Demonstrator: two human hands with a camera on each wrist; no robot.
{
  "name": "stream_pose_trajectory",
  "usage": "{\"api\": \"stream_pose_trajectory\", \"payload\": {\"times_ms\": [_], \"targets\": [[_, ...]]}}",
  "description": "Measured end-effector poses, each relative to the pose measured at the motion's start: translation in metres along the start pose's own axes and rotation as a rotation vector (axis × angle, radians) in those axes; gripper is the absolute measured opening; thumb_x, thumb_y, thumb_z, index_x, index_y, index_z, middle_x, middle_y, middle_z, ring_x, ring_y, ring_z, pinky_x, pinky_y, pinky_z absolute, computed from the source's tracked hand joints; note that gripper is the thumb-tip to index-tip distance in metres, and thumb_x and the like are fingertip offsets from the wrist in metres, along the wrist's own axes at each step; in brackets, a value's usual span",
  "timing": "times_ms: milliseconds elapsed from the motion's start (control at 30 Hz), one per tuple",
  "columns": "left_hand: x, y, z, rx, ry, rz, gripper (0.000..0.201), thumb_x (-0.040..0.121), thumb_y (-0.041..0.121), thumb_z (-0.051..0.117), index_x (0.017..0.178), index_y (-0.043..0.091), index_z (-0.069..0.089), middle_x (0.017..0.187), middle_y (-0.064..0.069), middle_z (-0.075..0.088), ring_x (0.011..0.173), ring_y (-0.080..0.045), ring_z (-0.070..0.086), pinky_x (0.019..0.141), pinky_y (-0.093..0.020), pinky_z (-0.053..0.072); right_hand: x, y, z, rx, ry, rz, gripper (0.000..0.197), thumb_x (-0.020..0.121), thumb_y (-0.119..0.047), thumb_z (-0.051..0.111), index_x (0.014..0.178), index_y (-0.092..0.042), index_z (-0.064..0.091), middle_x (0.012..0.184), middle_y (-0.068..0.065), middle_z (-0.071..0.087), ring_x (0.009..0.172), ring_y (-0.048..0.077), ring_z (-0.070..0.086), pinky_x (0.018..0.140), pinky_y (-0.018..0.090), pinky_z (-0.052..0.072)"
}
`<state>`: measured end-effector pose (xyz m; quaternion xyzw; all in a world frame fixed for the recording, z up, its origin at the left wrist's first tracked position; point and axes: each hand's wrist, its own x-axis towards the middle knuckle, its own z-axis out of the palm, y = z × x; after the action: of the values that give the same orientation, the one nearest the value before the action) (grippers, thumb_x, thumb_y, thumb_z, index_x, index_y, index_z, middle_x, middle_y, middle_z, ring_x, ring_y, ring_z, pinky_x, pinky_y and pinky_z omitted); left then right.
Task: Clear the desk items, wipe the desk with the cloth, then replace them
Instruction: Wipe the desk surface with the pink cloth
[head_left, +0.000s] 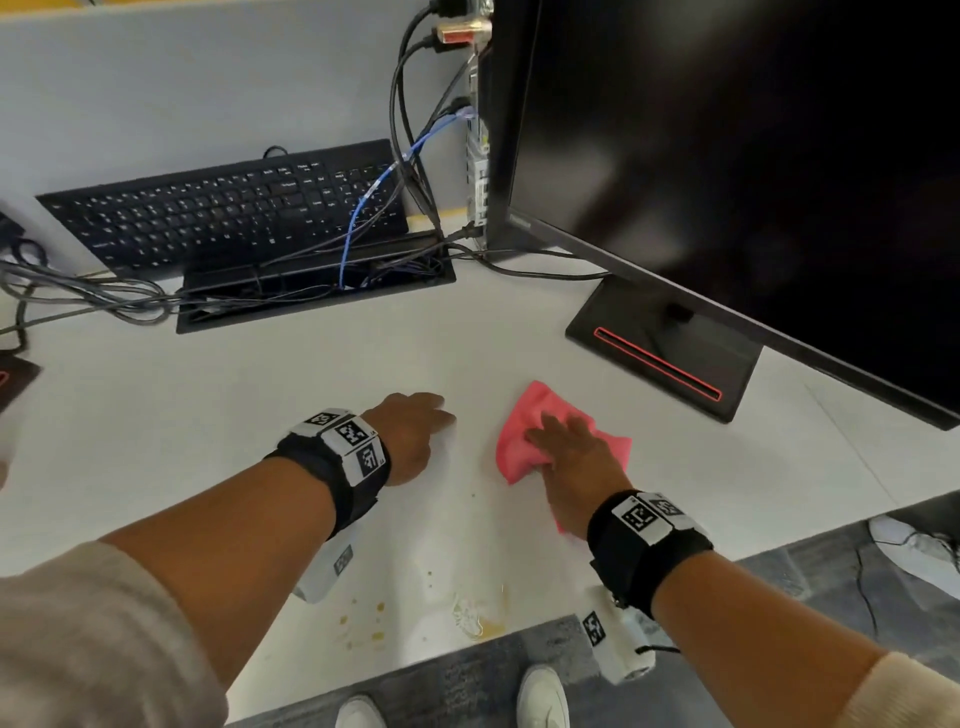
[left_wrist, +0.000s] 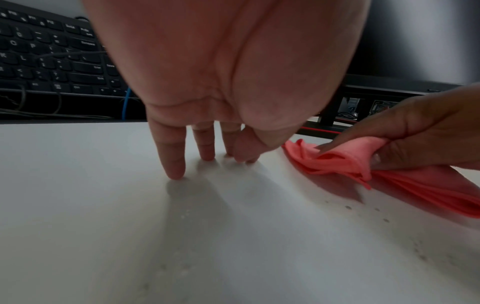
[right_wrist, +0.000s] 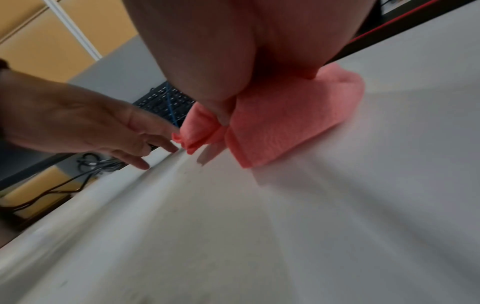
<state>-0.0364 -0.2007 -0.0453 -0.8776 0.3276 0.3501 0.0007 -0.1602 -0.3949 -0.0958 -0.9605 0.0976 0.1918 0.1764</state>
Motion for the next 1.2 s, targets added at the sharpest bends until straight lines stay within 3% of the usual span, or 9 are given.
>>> {"api": "stream_pose_trajectory", "payload": {"times_ms": [300,400,500,600,667,833,966,1100,1200], "targets": [[-0.012,-0.038,0.014,0.027,0.02,-0.001,0.065,0.09,0.003,0.041,0.15,0.021,0.025,0.161,0.002,0.012,0.147,-0.024,0.017,0.119,-0.038,0.02,-0.023,-0.068,0.019,0.092,-0.171,-0.372,0.048,0.098,-0.007,0.033,0.141,-0.027,0.041,0.159,-0.005,0.019,0.148,0.02,0.006,0.118,0.034,0.003],[-0.017,-0.053,0.019,0.021,0.011,0.0,0.065,0.089,0.005,0.041,0.15,0.022,0.025,0.161,0.002,0.012,0.147,-0.022,0.018,0.12,-0.037,0.019,-0.037,-0.073,0.021,0.183,-0.248,-0.373,0.045,0.098,-0.013,0.036,0.139,-0.03,0.043,0.156,0.001,0.03,0.143,0.022,0.028,0.117,0.029,0.018],[-0.023,-0.064,0.021,0.016,0.009,-0.002,0.064,0.09,0.005,0.039,0.15,0.022,0.025,0.161,0.003,0.013,0.147,-0.02,0.018,0.12,-0.037,0.018,-0.046,-0.077,-0.007,0.412,-0.256,-0.296,0.04,0.091,-0.005,0.04,0.117,-0.027,0.062,0.108,-0.008,0.065,0.09,-0.003,0.06,0.079,0.006,0.04],[-0.027,-0.074,0.021,0.021,0.031,-0.013,0.063,0.092,0.005,0.039,0.151,0.02,0.023,0.161,0.001,0.014,0.148,-0.019,0.016,0.121,-0.034,0.014,-0.033,-0.07,-0.036,0.662,-0.057,-0.158,0.04,0.084,0.0,0.038,0.096,-0.028,0.065,0.085,0.003,0.069,0.076,0.016,0.065,0.066,0.031,0.052],[-0.03,-0.081,0.02,0.027,0.029,-0.037,0.063,0.093,0.005,0.04,0.151,0.019,0.021,0.161,0.0,0.012,0.148,-0.018,0.014,0.121,-0.033,0.012,-0.016,-0.064,-0.046,0.664,0.111,-0.077,0.038,0.084,-0.003,0.036,0.093,-0.028,0.064,0.09,0.007,0.069,0.086,0.026,0.065,0.075,0.04,0.052],[-0.04,-0.094,0.021,0.021,0.026,-0.078,0.064,0.093,0.005,0.041,0.151,0.018,0.018,0.162,0.0,0.008,0.149,-0.019,0.01,0.121,-0.034,0.011,0.016,-0.072,-0.032,0.509,0.138,0.058,0.031,0.091,-0.014,0.036,0.099,-0.024,0.064,0.097,0.001,0.068,0.096,0.027,0.063,0.07,0.02,0.044],[-0.046,-0.101,0.026,-0.003,0.066,-0.066,0.063,0.093,0.004,0.04,0.151,0.018,0.021,0.162,0.0,0.009,0.148,-0.02,0.013,0.121,-0.035,0.013,0.018,-0.105,0.008,0.346,0.043,-0.095,0.036,0.096,-0.019,0.039,0.127,-0.032,0.053,0.114,-0.001,0.062,0.105,0.022,0.062,0.075,0.023,0.042],[-0.05,-0.114,0.027,-0.017,0.088,-0.047,0.064,0.089,0.0,0.04,0.15,0.015,0.026,0.16,-0.004,0.017,0.147,-0.02,0.02,0.12,-0.032,0.017,0.013,-0.147,0.045,0.037,-0.088,-0.365,0.048,0.094,-0.012,0.037,0.14,-0.028,0.041,0.156,0.002,0.028,0.135,0.025,0.038,0.113,0.034,0.03],[-0.056,-0.124,0.029,-0.025,0.087,-0.049,0.062,0.09,0.001,0.04,0.15,0.014,0.026,0.16,-0.004,0.018,0.148,-0.018,0.018,0.121,-0.03,0.015,0.001,-0.169,0.052,-0.032,-0.206,-0.444,0.052,0.093,-0.008,0.037,0.141,-0.028,0.04,0.159,0.001,0.019,0.138,0.028,0.032,0.114,0.039,0.026]]}}
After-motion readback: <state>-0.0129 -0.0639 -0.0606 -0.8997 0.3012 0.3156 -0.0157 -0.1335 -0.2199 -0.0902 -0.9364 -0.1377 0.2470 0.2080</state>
